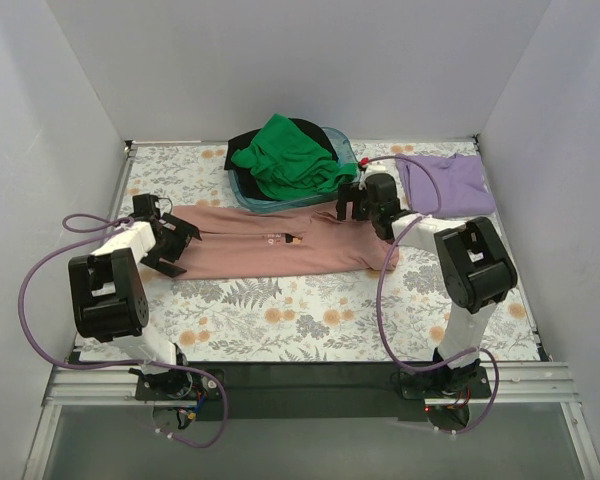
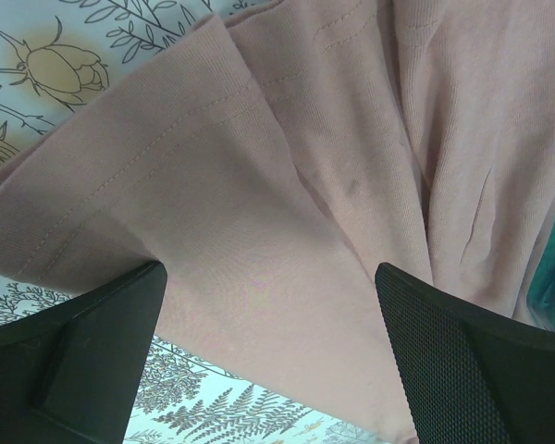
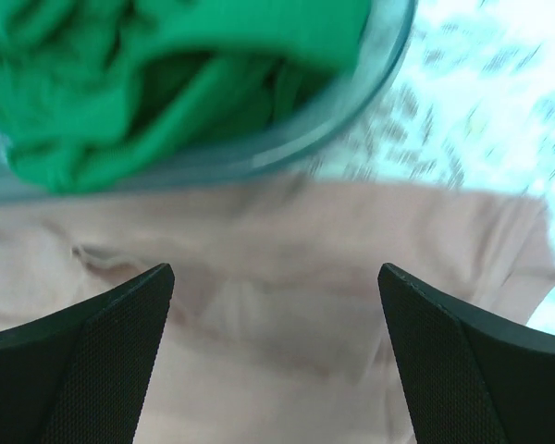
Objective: Fold and stack the t-shirts
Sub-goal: Fold the tshirt
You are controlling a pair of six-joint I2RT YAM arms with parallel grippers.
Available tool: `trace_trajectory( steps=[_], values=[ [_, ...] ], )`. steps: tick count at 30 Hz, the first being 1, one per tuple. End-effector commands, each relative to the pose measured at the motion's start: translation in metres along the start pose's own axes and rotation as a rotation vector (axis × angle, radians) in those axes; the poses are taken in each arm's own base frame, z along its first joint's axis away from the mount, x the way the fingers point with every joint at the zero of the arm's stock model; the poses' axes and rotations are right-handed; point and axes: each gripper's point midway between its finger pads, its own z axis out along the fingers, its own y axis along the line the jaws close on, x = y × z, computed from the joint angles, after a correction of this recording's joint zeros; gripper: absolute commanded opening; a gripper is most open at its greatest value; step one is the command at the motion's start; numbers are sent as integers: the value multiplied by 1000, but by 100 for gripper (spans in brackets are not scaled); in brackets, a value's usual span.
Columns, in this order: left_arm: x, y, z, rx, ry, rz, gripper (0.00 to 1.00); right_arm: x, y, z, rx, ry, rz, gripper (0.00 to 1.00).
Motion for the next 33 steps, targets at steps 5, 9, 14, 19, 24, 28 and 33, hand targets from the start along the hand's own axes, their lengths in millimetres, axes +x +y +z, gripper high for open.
trace_trajectory(
  steps=[5,9,14,19,24,28,33],
  values=[
    [15,44,30,-136,24,31,98,-88,7,-8,-81,-291,-34,98],
    [15,40,25,-116,18,36,98,-74,26,-46,-188,-238,24,98],
    [14,41,22,-113,14,38,98,-10,48,-64,-297,-45,107,98],
    [17,41,20,-107,24,53,98,21,47,-58,-294,31,130,98],
    [17,46,22,-124,23,51,98,23,43,-35,-269,40,110,98],
    [18,46,24,-127,30,55,98,13,32,-16,-202,-2,86,98],
    [20,49,24,-134,35,55,98,-23,29,-3,-183,-183,77,98]
  ],
)
